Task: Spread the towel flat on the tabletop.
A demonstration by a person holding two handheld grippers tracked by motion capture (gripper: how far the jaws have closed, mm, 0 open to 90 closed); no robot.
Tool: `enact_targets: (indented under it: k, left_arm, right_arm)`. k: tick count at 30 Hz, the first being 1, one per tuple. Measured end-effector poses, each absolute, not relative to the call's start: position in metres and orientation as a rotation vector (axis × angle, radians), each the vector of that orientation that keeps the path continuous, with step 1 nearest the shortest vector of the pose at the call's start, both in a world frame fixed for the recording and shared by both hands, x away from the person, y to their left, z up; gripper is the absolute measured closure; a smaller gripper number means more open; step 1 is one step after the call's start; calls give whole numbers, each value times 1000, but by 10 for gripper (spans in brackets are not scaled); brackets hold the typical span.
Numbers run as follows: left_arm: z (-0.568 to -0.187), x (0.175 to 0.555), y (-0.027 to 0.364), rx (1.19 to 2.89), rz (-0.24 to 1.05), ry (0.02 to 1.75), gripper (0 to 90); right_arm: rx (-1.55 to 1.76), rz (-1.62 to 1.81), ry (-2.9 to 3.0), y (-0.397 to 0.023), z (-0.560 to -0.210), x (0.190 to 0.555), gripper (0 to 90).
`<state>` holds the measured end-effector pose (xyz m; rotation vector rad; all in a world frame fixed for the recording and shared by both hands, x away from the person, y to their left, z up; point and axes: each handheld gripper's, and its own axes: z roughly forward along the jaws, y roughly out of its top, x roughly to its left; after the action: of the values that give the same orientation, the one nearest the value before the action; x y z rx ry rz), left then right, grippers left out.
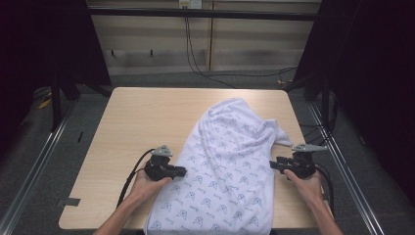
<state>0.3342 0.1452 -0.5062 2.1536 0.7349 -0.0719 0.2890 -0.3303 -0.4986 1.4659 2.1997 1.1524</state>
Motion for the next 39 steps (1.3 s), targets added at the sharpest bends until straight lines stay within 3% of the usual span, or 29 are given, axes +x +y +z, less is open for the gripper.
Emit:
enact_targets:
  k: [8,15,20,23,26,27,29,31,39]
  left_arm:
    - [-503,291,186,2180,-142,752,895]
    - [-495,238,200,2289,-288,622,894]
    - [-500,257,192,2205,-303,641,831]
    - [-495,290,183,2164,-246,612,814]
    - [-496,326,178,2046,-221,718,814]
    - [-500,339,174,2055,-188,742,814]
    - [-508,351,168,2096,-109,792,796]
    - [-513,357,169,2049,-140,824,812]
    - [-510,338,178,2083,-123,804,819]
  right_arm:
    - [1419,1189,2241,-317,-494,288,584]
    - [1429,1216,2267,-308,-497,295,577]
    - [1420,1308,2268,-296,-496,308,567]
    - [1452,1306,2245,-291,-499,320,567]
    - [1476,1277,2229,-289,-504,331,575]
    - [1484,1285,2226,-290,-505,332,597]
    - [1473,1296,2254,-290,-504,331,734]
    - [1446,1312,2272,-289,-502,327,875]
    - [1414,1439,2208,-313,-470,274,888]
